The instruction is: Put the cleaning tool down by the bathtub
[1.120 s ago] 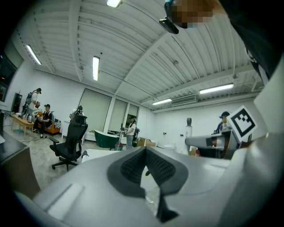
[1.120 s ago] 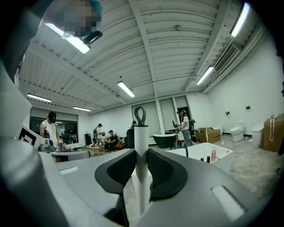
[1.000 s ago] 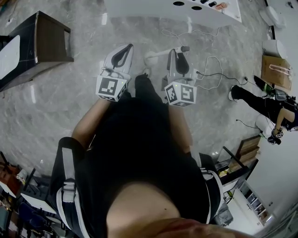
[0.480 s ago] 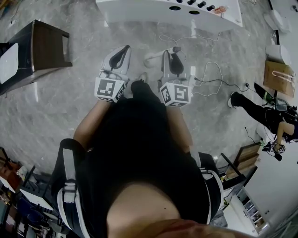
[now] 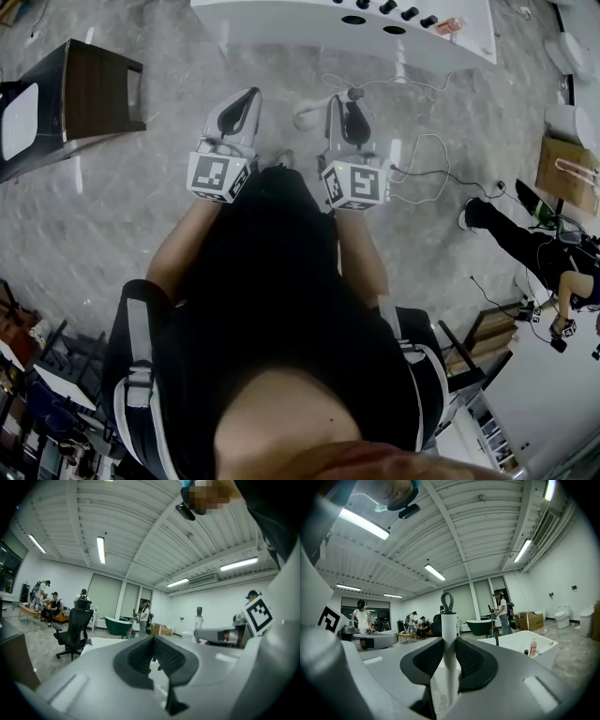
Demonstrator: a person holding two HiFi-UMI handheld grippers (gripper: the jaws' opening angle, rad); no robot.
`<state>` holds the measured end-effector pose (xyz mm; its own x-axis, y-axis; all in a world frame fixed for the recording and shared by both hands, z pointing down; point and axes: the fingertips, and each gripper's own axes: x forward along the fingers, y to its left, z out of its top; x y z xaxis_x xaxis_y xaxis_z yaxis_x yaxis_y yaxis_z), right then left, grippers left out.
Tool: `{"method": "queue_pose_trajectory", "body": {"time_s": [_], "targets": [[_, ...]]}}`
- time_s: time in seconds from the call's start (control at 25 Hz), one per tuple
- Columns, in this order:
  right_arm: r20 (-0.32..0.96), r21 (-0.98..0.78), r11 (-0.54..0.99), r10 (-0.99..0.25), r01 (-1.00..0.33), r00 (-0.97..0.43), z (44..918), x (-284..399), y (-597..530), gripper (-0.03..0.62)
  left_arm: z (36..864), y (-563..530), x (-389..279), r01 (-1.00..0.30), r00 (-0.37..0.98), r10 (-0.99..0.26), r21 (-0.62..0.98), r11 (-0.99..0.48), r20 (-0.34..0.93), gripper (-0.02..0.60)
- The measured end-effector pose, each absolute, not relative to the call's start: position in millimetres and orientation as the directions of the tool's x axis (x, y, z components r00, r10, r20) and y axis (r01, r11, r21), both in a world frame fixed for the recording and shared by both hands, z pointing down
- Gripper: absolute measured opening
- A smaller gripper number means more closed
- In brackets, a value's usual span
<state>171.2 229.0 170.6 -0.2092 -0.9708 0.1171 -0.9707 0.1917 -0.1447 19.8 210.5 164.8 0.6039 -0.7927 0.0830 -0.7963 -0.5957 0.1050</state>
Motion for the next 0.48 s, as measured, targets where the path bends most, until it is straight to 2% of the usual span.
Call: {"method": "queue_pose_trajectory", "body": {"time_s": [0.48], "targets": [[0.149,-0.14,0.189,-0.966,-0.972,-0.209,202.4,180.5,179.3,0.089,188.2,162.2,32.8,-0.779,0.626,-0.773,0.1,-0.619,0.103,0.008]]}}
